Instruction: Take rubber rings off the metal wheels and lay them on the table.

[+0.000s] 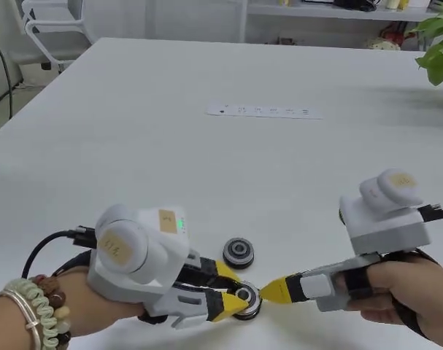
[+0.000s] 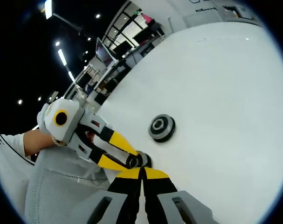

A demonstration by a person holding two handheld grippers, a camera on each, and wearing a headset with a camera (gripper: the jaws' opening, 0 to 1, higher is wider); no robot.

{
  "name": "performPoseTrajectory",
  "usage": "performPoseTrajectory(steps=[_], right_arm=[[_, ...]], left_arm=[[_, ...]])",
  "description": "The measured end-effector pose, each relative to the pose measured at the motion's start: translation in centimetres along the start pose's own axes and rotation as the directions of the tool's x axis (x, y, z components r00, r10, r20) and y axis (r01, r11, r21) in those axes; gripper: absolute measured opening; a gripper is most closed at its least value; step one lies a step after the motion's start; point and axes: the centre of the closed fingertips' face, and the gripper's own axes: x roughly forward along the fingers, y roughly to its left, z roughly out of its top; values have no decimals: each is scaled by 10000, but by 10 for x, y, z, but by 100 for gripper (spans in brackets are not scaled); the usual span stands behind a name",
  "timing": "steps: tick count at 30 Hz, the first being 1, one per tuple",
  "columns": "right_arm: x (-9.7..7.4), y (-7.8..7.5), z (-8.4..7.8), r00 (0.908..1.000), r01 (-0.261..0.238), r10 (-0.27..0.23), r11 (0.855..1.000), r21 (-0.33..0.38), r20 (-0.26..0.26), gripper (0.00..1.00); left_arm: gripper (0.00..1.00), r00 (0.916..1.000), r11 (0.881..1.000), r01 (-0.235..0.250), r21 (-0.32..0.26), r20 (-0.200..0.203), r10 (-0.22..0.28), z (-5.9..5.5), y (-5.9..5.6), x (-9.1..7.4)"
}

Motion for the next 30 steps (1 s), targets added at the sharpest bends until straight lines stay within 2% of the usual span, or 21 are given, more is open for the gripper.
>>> performPoseTrajectory(steps=[7, 15, 30], right_arm=[[1, 2, 1, 10000, 27, -27, 10000, 3, -6, 0], [2, 11, 0, 10000, -16, 16, 10000, -32, 18, 0], [3, 14, 1, 10000, -41, 41, 9999, -132, 4, 0]], left_arm=[[13, 10000, 10000, -8, 24, 15, 8, 0, 0, 0], [13, 10000, 9999, -29, 106, 9, 29, 0, 0, 0], [13, 10000, 9999, -59, 145, 12, 59, 0, 0, 0]])
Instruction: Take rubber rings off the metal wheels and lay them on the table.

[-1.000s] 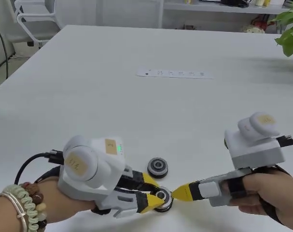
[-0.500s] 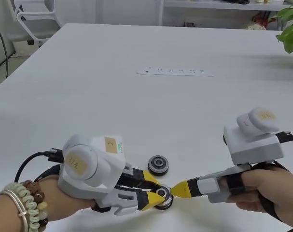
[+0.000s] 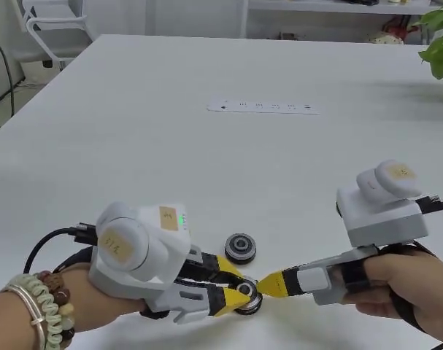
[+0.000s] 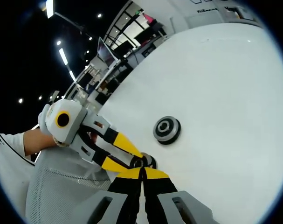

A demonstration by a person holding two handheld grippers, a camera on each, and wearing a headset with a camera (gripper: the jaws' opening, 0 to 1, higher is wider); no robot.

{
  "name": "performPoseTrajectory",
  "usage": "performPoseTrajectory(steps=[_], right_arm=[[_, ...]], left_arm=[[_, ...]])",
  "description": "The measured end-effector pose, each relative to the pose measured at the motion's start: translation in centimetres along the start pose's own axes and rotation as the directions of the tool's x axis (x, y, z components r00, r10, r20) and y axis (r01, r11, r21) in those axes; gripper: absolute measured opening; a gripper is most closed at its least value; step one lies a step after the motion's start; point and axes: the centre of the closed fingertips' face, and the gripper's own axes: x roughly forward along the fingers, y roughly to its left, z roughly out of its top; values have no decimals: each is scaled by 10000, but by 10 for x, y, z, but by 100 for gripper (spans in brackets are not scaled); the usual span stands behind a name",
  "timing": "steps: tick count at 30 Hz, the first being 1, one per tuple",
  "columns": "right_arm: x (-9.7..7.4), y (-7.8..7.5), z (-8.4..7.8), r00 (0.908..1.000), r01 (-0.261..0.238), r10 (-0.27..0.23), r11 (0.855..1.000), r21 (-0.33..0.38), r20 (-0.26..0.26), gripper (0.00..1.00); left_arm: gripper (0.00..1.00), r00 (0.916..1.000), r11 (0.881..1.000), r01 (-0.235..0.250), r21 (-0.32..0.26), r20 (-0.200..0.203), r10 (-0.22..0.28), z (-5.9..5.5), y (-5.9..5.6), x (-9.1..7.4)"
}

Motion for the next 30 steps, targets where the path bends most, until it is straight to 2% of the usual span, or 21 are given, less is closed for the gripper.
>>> performPoseTrajectory(steps=[30], right_arm=[[0, 1, 3, 9999, -125, 124, 9991, -403, -47, 0]], left_arm=[[13, 10000, 10000, -59, -6, 46, 59, 0, 1, 1]])
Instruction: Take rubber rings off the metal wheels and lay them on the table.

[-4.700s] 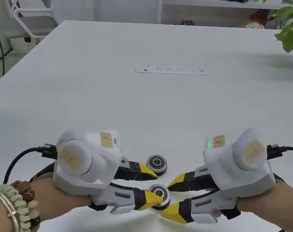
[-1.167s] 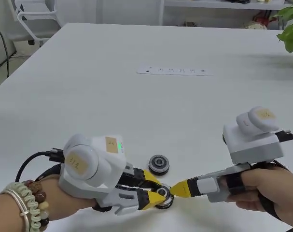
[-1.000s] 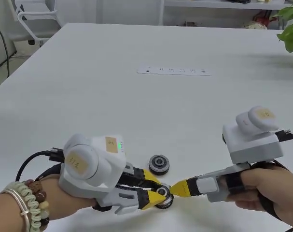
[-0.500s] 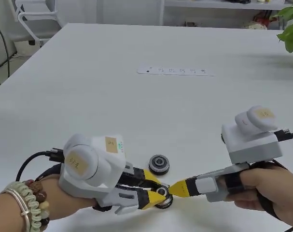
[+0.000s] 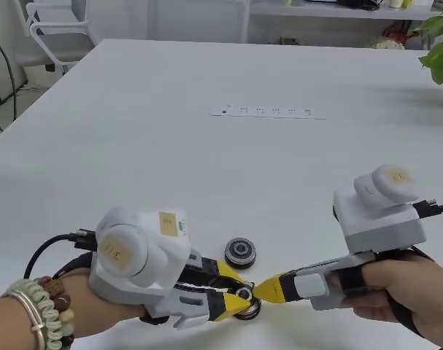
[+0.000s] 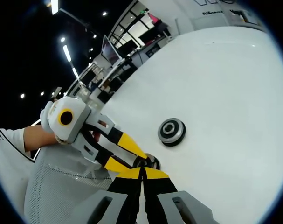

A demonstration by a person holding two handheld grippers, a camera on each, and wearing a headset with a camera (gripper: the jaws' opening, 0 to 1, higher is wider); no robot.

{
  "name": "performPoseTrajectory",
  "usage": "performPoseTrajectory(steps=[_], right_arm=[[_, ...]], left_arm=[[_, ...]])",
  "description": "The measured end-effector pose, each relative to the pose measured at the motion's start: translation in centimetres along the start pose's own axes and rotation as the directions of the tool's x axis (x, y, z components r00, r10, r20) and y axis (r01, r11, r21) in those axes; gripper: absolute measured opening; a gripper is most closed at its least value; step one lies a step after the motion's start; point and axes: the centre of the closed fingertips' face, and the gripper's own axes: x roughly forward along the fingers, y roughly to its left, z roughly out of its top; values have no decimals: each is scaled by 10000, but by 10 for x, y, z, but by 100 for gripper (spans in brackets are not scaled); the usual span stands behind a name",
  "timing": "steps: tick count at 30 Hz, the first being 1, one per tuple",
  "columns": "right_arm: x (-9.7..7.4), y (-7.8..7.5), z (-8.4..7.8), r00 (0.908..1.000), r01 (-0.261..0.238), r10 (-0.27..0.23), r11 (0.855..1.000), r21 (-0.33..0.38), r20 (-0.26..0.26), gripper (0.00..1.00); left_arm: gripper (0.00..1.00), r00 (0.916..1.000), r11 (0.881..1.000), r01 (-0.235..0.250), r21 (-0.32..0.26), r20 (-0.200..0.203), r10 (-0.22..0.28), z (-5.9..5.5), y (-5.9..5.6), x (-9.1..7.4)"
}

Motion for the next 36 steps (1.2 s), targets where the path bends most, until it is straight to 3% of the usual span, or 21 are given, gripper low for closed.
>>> performPoseTrajectory(steps=[36], right_arm=[[2, 6, 4, 9993, -329, 330, 9994, -60, 149, 0]], left_arm=[[13, 10000, 10000, -29, -25, 2, 29, 0, 0, 0]])
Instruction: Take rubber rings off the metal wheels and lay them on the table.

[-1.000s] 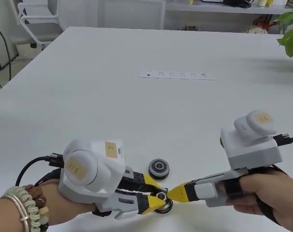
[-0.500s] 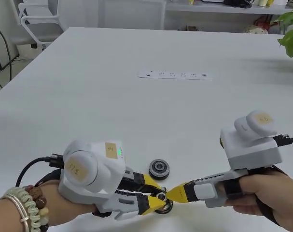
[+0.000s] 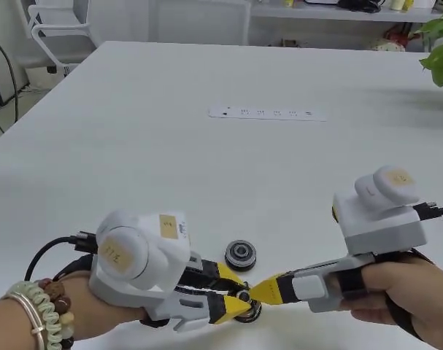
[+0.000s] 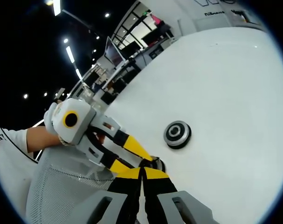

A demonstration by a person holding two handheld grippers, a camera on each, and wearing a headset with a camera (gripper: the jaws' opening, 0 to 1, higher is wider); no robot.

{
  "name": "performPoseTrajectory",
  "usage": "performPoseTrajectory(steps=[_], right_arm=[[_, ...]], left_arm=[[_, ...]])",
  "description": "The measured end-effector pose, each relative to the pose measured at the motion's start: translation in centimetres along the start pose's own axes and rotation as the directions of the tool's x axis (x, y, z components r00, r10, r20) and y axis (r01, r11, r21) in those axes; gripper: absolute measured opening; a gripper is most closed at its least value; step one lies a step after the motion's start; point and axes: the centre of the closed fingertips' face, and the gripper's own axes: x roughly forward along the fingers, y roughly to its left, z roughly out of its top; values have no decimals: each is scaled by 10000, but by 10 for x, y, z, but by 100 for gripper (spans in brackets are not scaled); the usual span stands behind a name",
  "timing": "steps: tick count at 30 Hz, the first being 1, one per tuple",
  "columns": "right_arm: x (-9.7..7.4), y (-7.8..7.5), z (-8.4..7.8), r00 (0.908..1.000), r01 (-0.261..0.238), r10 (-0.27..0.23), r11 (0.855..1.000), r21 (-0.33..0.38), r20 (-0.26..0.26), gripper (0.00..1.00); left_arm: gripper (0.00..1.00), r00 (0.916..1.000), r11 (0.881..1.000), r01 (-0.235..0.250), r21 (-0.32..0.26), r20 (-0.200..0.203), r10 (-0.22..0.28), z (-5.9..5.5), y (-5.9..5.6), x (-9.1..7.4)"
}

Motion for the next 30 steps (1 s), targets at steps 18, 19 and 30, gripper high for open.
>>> performPoseTrajectory(steps=[18, 19, 30], right_arm=[[-2, 9, 4, 9993, -288, 282, 9994, 215, 259, 0], [-2, 10, 4, 9992, -311, 305, 9993, 221, 273, 0], [-1, 12, 5, 9986, -368, 350, 9984, 436, 403, 0]], left_arm=[[13, 10000, 10000, -20, 25, -14, 20, 0, 0, 0], [13, 10000, 10000, -22, 18, -13, 22, 0, 0, 0], [13, 10000, 10000, -64, 4, -3, 64, 0, 0, 0]])
